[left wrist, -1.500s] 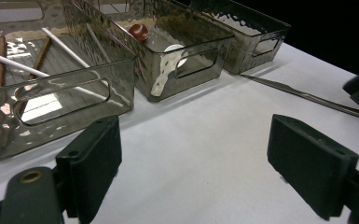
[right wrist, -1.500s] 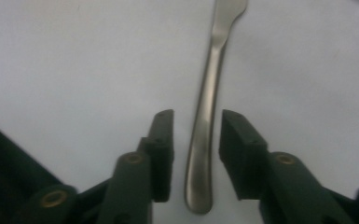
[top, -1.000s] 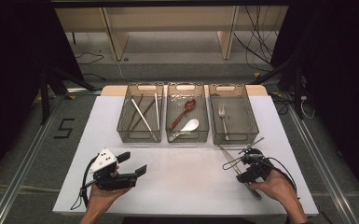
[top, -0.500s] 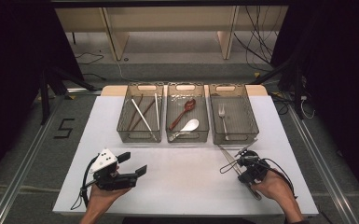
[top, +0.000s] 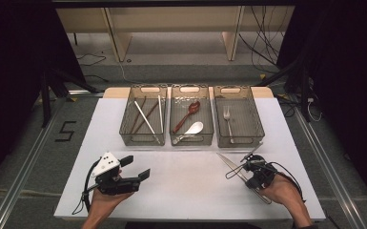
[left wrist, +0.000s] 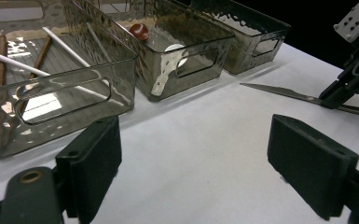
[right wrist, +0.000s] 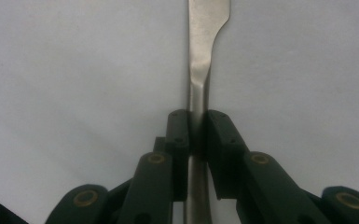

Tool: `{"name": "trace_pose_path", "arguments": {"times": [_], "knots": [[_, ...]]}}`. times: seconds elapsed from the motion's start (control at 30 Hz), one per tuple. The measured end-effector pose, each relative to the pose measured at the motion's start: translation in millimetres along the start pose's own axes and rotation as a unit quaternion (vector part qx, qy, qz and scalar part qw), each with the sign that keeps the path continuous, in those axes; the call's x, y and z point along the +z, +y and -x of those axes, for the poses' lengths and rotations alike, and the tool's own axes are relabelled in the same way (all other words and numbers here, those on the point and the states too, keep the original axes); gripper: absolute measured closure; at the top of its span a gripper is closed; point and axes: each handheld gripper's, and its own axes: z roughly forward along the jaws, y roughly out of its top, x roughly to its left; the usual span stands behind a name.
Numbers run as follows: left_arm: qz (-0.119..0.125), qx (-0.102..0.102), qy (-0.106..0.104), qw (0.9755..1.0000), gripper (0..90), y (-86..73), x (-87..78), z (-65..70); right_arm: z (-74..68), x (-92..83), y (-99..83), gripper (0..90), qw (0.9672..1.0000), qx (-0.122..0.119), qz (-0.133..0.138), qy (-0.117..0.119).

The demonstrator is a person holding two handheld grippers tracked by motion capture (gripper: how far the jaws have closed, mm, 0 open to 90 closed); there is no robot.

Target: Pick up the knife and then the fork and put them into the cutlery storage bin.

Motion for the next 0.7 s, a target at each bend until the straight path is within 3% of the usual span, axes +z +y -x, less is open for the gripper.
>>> {"name": "trace_pose_path", "arguments": {"times": [0.7], "knots": [[-0.001,0.001,0.0,1.0,17.3,0.3,0.5,0.5,-1.8,0.7,1.3,80.3,0.9995,-0.028,0.007,-0.008]]}}
